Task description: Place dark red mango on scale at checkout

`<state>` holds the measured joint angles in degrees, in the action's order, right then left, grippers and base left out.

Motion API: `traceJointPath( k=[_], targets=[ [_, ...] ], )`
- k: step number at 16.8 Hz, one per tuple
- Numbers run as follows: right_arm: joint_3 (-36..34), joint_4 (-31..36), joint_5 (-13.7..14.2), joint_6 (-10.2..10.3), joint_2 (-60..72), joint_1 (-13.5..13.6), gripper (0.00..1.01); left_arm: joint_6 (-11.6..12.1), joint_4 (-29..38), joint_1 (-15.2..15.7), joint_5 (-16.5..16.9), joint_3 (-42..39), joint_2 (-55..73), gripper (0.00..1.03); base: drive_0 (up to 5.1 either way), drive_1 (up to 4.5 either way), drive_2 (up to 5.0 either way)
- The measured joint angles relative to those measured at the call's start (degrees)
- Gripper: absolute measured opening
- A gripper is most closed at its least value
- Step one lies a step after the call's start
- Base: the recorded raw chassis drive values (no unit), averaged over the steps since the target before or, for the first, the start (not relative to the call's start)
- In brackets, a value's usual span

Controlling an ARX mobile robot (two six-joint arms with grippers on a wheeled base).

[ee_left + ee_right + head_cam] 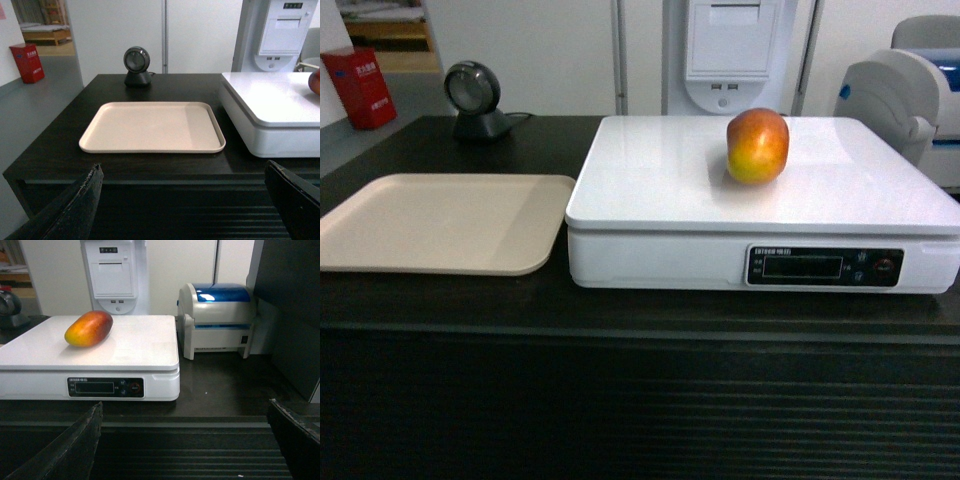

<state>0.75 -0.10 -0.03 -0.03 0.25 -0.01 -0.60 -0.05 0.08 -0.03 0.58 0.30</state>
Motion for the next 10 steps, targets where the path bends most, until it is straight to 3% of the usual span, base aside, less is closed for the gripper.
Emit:
traceJointPath(
  k=[10],
  targets=[
    [0.0, 0.0, 0.0, 0.0, 0.0, 0.0, 0.98, 0.0, -0.1, 0.0, 0.0, 0.0, 0.0, 0.98, 0.0, 0.0, 0.0]
  ],
)
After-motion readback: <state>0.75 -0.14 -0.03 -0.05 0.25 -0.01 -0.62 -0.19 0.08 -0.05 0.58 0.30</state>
